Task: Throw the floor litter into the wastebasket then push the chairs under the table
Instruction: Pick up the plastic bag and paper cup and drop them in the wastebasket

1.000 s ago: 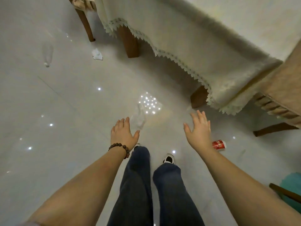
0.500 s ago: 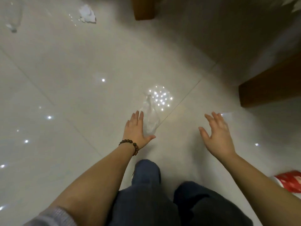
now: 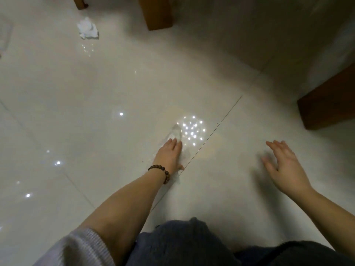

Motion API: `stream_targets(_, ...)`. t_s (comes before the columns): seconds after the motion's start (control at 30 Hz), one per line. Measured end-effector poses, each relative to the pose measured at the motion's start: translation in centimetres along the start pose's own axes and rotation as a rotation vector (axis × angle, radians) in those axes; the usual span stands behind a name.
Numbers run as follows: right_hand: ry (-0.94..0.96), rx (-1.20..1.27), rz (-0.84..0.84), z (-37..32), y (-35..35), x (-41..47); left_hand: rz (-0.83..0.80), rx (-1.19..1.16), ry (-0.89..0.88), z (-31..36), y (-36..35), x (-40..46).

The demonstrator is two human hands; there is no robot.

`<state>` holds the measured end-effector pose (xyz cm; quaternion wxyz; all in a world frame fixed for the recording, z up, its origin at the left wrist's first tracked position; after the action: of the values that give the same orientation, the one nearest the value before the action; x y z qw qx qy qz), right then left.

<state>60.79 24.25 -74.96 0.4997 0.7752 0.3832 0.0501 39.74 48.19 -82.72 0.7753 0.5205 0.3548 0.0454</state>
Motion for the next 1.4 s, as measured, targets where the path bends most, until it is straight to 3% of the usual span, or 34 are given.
stream_targets(0.07, -0.012, -0.009, 0.006, 0.7, 0.3, -0.2, 0.082, -0.074, -0.042, 1.3, 0.8, 0.1)
stream_targets(0.17, -0.038, 0.000, 0.041, 1.8, 1.5, -0.9, 0.072, -0.066, -0.108, 4.7, 1.9, 1.2)
stream_targets(0.43, -0.208, 0.041, 0.245, 8.8, 8.1, -6.4, 0.162, 0.048, -0.515, 21.6, 7.4, 5.4)
stream_targets(0.6, -0.446, 0.088, 0.402, 16.4, 11.6, -13.6, 0.172, 0.100, -0.750, 33.3, 8.9, 4.8)
stream_targets(0.83, -0.860, 0.169, 0.648, 26.8, 13.1, -22.0, 0.120, 0.072, -0.850, 44.8, 8.0, 2.3)
stream_targets(1.0, -1.059, 0.309, 0.688, 31.6, 11.1, -22.5, 0.204, 0.003, -0.806, 46.7, 6.8, 1.2)
stream_targets(1.23, -1.219, 0.357, 0.750, 35.2, 9.0, -21.7, 0.177, 0.021, -0.800, 45.7, 5.1, 1.7)
stream_targets(1.4, -1.122, 0.366, 0.796, 34.9, 8.6, -20.6, 0.190, 0.013, -0.769, 45.4, 5.3, 2.3)
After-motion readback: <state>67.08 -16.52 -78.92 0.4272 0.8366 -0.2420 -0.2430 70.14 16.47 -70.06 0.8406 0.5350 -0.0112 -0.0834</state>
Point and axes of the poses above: each hand's wrist, its own x-axis towards the middle knuckle, its own y-axis out of the back of the hand, z = x × y, the point moved 10 cm from there along x, towards the middle knuckle, and after that the axes turned 4 degrees about x, right-handed, at the moved point
